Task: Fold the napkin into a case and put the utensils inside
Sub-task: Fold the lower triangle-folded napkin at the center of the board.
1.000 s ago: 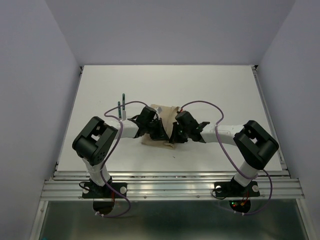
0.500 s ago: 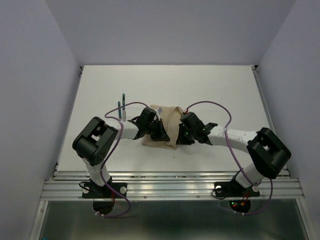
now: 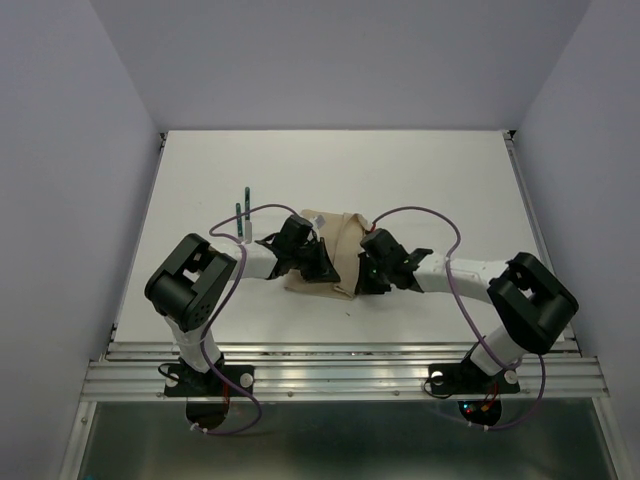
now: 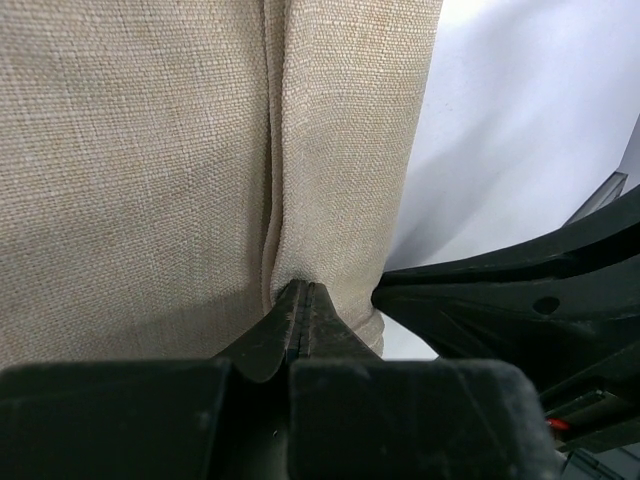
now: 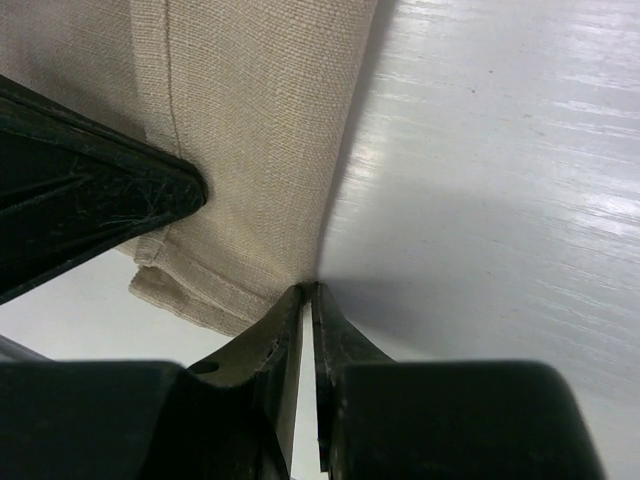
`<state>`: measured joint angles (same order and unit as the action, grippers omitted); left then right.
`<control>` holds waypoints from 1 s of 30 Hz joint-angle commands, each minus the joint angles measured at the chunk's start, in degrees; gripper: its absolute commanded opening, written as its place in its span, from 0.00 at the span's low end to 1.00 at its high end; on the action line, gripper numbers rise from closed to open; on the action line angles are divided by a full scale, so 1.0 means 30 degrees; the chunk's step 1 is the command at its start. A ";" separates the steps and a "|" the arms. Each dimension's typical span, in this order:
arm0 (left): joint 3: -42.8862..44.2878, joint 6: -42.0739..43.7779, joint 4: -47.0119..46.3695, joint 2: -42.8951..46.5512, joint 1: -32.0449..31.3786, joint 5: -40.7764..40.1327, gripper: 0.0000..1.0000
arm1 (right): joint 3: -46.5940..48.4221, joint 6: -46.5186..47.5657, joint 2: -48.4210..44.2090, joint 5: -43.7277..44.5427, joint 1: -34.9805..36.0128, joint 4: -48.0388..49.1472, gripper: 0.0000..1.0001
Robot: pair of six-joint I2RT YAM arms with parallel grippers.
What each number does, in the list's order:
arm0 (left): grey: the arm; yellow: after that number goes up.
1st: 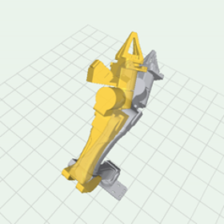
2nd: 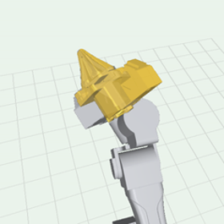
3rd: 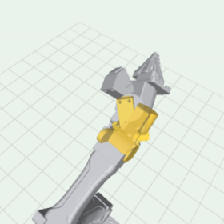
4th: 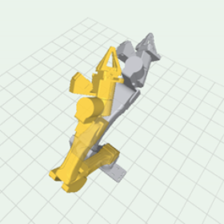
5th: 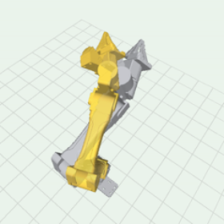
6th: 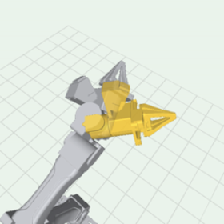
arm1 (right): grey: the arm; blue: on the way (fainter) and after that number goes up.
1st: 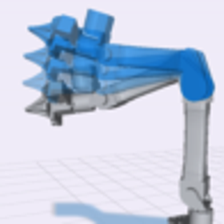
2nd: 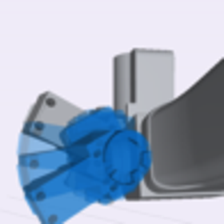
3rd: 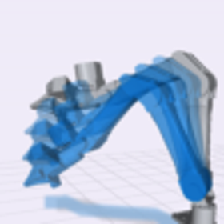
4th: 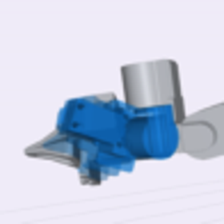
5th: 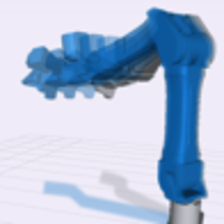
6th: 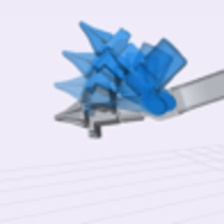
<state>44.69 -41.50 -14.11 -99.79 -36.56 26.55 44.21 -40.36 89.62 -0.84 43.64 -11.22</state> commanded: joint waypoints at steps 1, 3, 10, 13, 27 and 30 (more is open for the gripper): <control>-0.0628 0.0384 0.0953 -0.0165 -0.0120 -0.0528 0.00 | 0.1109 0.0709 -0.1189 0.1393 0.0220 -0.1647 0.14; -0.0657 0.0385 0.0953 -0.0165 -0.0120 -0.0528 0.00 | 0.1581 0.0767 -0.1368 0.1365 0.0220 -0.1766 0.14; -0.0716 0.0355 0.0894 -0.0136 -0.0149 -0.0557 0.00 | 0.2287 0.0738 -0.0872 0.0457 0.0396 -0.1386 0.14; -0.0716 0.0355 0.0894 -0.0165 -0.0120 -0.0557 0.00 | 0.2024 0.0680 -0.0286 -0.0385 0.0630 -0.0948 0.14; -0.0804 0.0268 0.0748 -0.0195 -0.0149 -0.0528 0.00 | 0.2020 0.1236 -0.0401 0.0193 0.1187 -0.1883 0.13; -0.0833 0.0238 0.0719 -0.0194 -0.0120 -0.0528 0.00 | 0.2781 0.1266 -0.0607 0.0164 0.1187 -0.2059 0.13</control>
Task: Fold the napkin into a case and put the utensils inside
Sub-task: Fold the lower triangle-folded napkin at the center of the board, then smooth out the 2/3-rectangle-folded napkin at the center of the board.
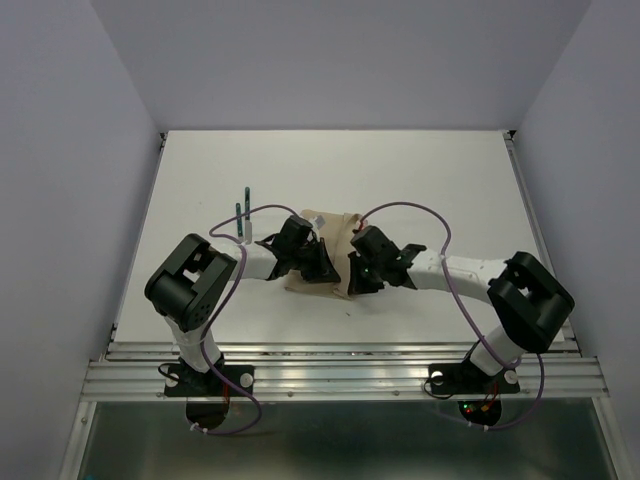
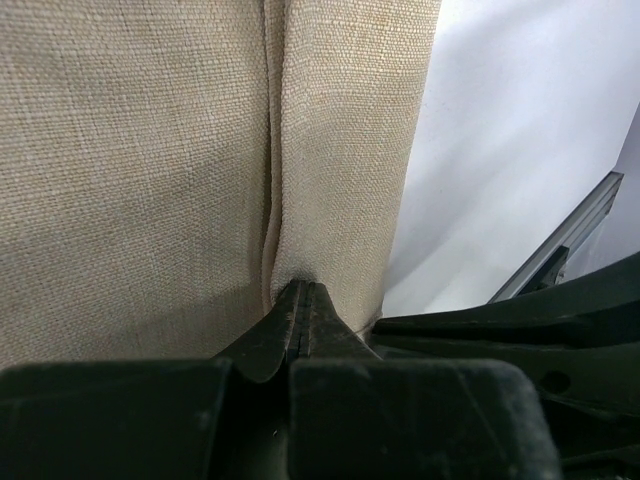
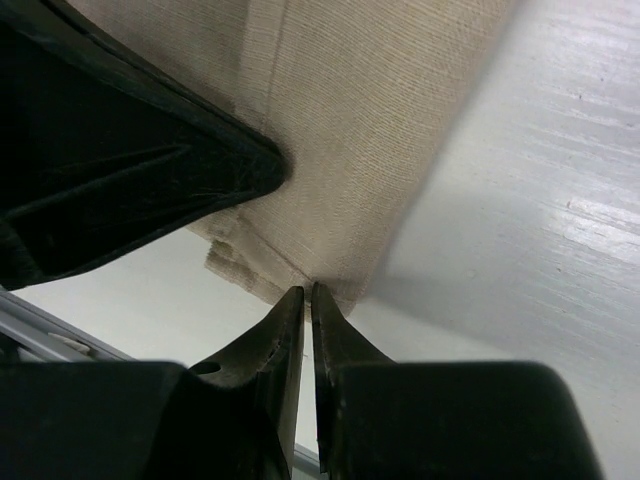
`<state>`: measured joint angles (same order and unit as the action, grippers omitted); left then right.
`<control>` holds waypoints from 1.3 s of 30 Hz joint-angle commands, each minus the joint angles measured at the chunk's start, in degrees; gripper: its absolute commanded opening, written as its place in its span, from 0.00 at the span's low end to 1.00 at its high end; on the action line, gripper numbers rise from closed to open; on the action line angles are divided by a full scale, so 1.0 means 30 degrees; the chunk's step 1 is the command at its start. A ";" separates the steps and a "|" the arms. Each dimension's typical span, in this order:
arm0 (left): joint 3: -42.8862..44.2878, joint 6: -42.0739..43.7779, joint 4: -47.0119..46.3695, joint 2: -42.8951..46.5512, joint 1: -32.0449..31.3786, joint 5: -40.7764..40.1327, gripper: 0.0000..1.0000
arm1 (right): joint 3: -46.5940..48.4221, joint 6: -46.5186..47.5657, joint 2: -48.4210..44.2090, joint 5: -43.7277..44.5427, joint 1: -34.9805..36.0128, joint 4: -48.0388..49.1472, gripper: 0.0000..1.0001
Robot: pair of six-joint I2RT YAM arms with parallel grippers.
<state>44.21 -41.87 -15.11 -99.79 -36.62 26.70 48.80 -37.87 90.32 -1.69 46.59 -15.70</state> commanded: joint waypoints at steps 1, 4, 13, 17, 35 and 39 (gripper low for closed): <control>-0.0673 0.0362 0.1054 -0.0165 -0.0127 -0.0579 0.00 | 0.1370 0.0435 -0.0840 0.0389 0.0203 -0.0508 0.13; -0.0673 0.0333 0.1054 -0.0107 -0.0127 -0.0608 0.00 | 0.1460 0.0406 -0.0490 0.0331 0.0203 -0.0303 0.13; -0.0790 0.0333 0.1054 -0.0048 -0.0098 -0.0608 0.00 | -0.0327 -0.0063 0.1415 -0.0228 0.0379 0.0784 0.13; -0.1024 0.0362 0.1054 0.0098 -0.0127 -0.0637 0.00 | -0.0153 0.0287 0.0189 0.1376 0.0379 0.0110 0.15; -0.1493 0.0596 0.0965 0.0362 -0.0098 -0.0521 0.00 | 0.7604 0.1549 0.2931 0.1853 -0.7590 -0.0390 0.20; -0.1405 0.0655 0.0995 0.0392 -0.0098 -0.0462 0.00 | 0.9130 0.1198 0.4603 0.2525 -0.7971 -0.0829 0.19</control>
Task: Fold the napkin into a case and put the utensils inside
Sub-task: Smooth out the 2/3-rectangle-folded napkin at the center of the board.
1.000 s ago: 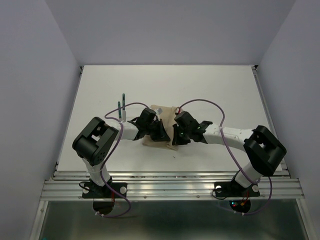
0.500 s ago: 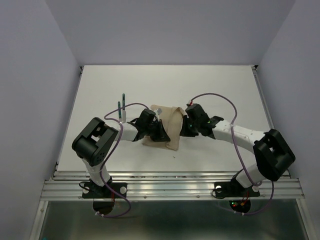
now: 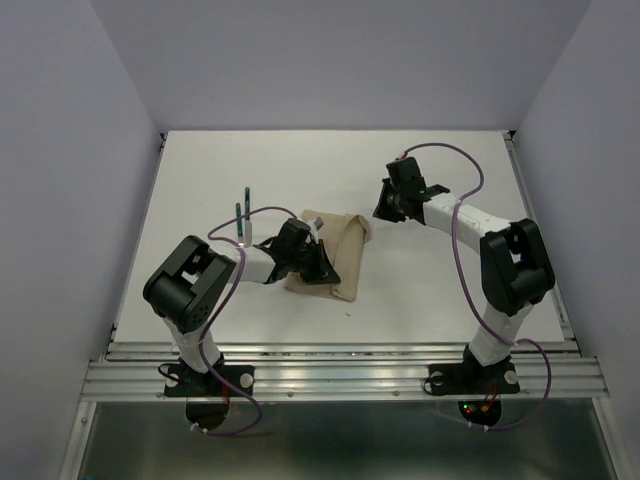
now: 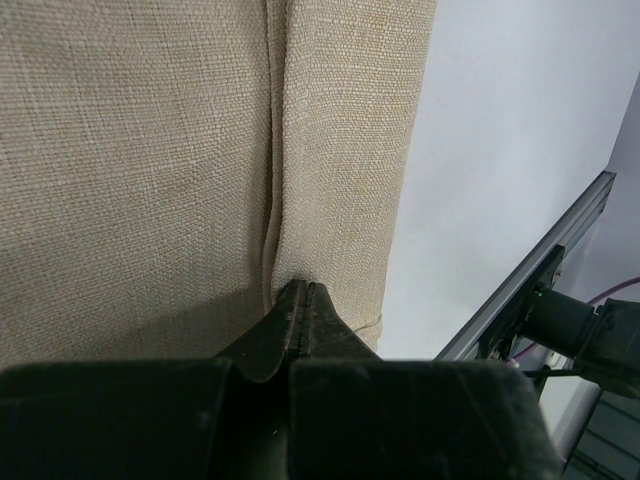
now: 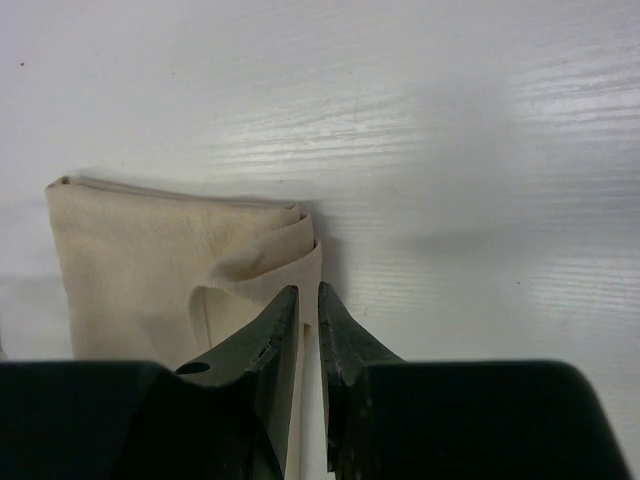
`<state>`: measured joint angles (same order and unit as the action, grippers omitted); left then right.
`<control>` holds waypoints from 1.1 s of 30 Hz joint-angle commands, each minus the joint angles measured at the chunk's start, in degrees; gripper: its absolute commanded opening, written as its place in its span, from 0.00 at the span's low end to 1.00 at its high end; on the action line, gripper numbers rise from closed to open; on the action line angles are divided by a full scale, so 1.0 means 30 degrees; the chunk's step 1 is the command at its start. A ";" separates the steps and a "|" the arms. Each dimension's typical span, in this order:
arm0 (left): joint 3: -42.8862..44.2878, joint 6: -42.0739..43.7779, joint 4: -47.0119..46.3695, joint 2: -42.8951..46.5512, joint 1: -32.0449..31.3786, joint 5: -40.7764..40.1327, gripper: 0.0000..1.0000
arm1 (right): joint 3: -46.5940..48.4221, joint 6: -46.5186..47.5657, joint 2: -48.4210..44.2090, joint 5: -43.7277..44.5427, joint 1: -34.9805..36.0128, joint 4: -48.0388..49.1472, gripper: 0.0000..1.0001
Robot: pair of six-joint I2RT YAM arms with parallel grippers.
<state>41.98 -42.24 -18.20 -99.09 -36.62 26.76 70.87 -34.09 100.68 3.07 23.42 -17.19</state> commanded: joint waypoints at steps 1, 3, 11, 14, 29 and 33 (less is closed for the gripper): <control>-0.0633 0.0779 0.2051 0.0129 -0.0098 -0.0484 0.00 | 0.1951 -0.0122 0.1387 0.1142 -0.0248 -0.0479 0.19; -0.0545 0.0808 0.2081 0.0129 -0.0098 -0.0455 0.00 | 0.2070 -0.0414 0.1769 0.1174 -0.0248 -0.0569 0.19; -0.0369 0.0896 0.2081 -0.0047 -0.0098 -0.0367 0.00 | 0.1631 -0.0913 0.2473 0.1027 -0.0248 -0.0569 0.19; -0.0457 0.0896 0.2023 -0.0076 -0.0098 -0.0367 0.00 | 0.1455 -0.1089 0.2794 0.1115 -0.0248 -0.0569 0.19; -0.0574 0.0866 0.1847 -0.0134 -0.0098 -0.0308 0.00 | 0.0430 -0.1119 0.3470 -0.0845 -0.0248 0.0630 0.17; -0.0516 0.0867 0.1876 -0.0164 -0.0098 -0.0279 0.00 | 0.0312 -0.1177 0.3411 -0.2077 -0.0248 0.1071 0.17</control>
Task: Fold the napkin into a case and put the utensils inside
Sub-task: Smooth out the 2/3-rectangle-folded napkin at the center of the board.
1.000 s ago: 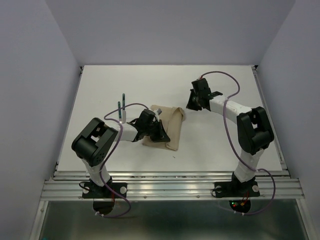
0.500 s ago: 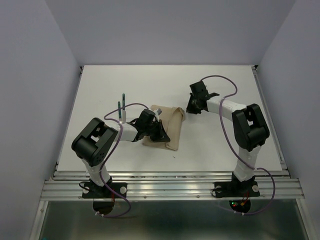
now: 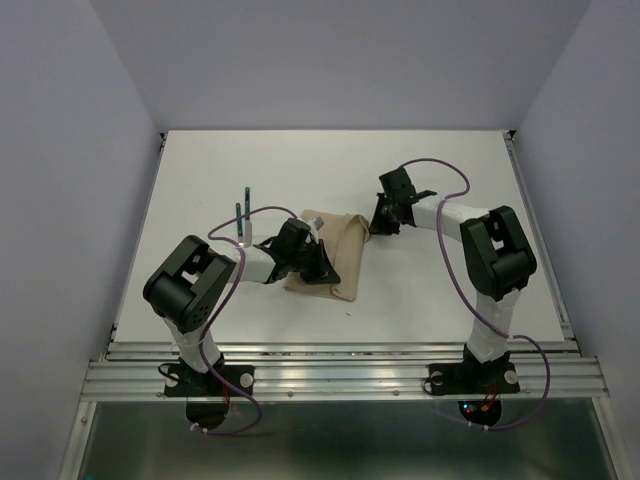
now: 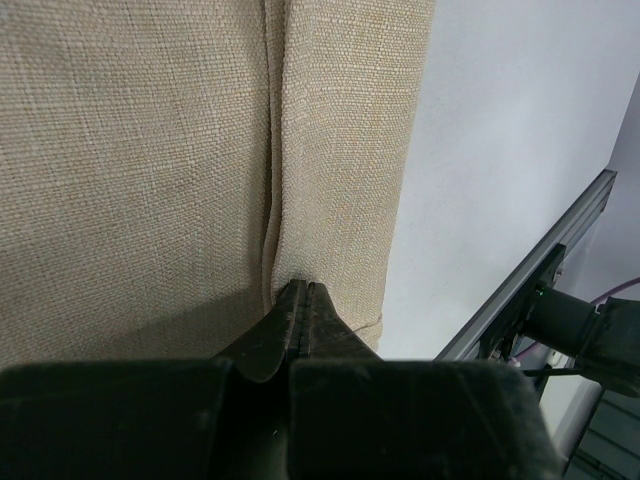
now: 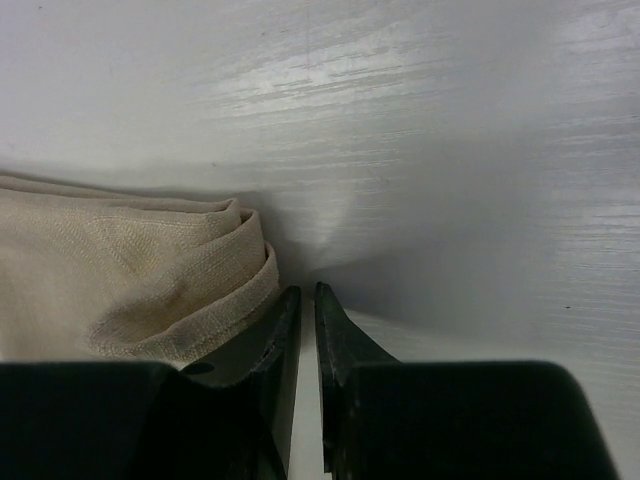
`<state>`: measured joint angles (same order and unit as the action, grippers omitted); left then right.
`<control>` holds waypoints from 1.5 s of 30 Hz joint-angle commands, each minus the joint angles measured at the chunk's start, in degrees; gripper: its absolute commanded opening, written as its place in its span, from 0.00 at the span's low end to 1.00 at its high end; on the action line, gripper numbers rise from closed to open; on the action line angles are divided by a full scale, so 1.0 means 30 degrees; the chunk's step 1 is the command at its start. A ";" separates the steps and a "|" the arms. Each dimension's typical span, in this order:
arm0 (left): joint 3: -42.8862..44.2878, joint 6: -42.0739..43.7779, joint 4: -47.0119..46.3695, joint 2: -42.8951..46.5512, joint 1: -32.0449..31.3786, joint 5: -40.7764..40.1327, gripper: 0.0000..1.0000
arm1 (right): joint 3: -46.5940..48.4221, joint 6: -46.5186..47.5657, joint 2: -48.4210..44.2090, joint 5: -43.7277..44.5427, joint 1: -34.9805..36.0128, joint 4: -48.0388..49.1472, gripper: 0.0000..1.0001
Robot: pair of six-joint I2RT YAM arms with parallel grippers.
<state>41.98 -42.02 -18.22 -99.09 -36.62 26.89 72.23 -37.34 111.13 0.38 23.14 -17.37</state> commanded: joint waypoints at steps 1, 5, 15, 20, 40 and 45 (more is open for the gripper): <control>-0.0516 0.0794 0.1854 -0.0164 -0.0098 -0.0322 0.00 | -0.0140 -0.0121 -0.0071 -0.1269 -0.0153 0.1159 0.17; -0.0545 0.0794 0.1854 -0.0164 -0.0098 -0.0322 0.00 | -0.0169 -0.0237 -0.0392 -0.1533 0.0023 0.1393 0.17; -0.0457 0.0823 0.1854 -0.0223 -0.0098 -0.0235 0.00 | 0.0474 -0.0121 -0.0599 -0.1768 0.0023 0.1336 0.17; -0.0515 0.0852 0.1854 -0.0164 -0.0098 -0.0235 0.00 | 0.0709 -0.0150 -0.0569 -0.1710 0.0198 0.1248 0.17; -0.0516 0.0911 0.1825 -0.0193 -0.0098 -0.0147 0.00 | 0.1911 -0.0150 -0.0482 -0.1504 0.0726 0.0779 0.17; -0.0516 0.0940 0.1795 -0.0193 -0.0127 -0.0117 0.00 | 0.2203 -0.0179 -0.0277 -0.1504 0.0901 0.0749 0.15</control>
<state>41.98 -41.56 -18.22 -99.09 -36.62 27.07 75.96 -37.54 111.13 -4.51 25.02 -16.05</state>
